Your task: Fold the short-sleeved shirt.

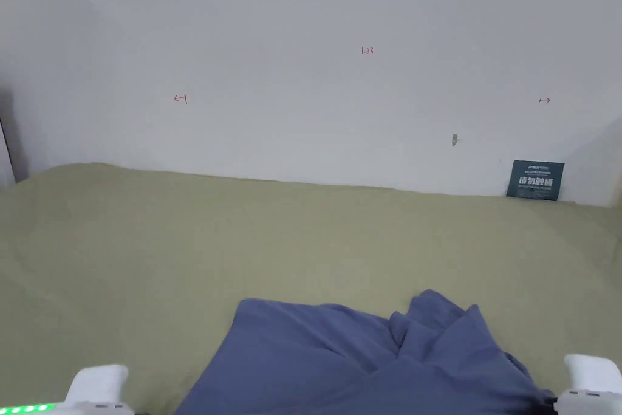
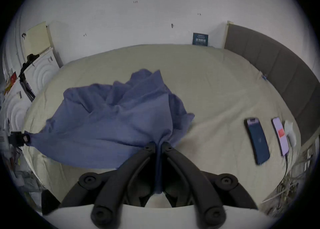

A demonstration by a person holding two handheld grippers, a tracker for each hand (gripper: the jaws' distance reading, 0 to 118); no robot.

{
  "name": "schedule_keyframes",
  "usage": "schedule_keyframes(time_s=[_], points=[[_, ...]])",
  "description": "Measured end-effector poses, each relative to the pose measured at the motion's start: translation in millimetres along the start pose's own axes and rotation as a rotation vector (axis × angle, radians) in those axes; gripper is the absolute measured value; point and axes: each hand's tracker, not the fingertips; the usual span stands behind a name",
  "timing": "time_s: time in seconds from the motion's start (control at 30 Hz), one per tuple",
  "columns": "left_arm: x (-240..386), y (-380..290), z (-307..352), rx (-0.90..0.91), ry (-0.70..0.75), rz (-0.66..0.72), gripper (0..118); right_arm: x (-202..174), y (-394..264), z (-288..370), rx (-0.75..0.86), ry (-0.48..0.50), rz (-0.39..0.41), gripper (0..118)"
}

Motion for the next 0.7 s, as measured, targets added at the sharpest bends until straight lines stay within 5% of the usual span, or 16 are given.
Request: schedule_keyframes(time_s=[0.17, 0.3, 0.33, 0.37, 0.4, 0.43, 0.5, 0.53, 0.7], points=[[-12.8, -61.6, -2.7, -0.072, 0.005, 0.094, 0, 13.0, -37.2, -6.2, -0.037, 0.002, -0.081, 6], [-13.8, -73.7, 1.1, -0.02, 0.005, 0.106, 2, 10.9, -47.1, -7.2, -0.035, -0.003, -0.055, 7], [-12.6, -68.5, 3.0, -0.018, 0.006, 0.098, 18, 9.6, -44.6, -4.4, -0.023, -0.003, -0.054, 16], [-10.9, -62.4, 6.7, -0.012, 0.008, 0.087, 47, 7.7, -40.4, 0.6, -0.013, -0.006, -0.051, 33], [-3.6, -57.3, 13.9, 0.002, 0.035, 0.067, 47, 5.3, -35.4, 6.6, -0.006, -0.011, -0.05, 33], [-0.6, -50.9, 19.8, 0.028, 0.036, 0.035, 60, 4.6, -29.9, 14.5, -0.004, -0.02, -0.047, 42], [7.1, -36.4, 36.6, 0.088, 0.016, -0.004, 107, 1.1, -20.8, 33.0, 0.012, 0.011, -0.046, 92], [15.0, -31.7, 46.5, 0.132, 0.006, -0.022, 113, -1.1, -17.4, 44.2, 0.045, 0.026, -0.045, 107], [46.0, -15.5, 73.7, 0.173, 0.003, -0.099, 110, -15.0, -10.1, 77.0, 0.067, 0.028, -0.029, 104]])
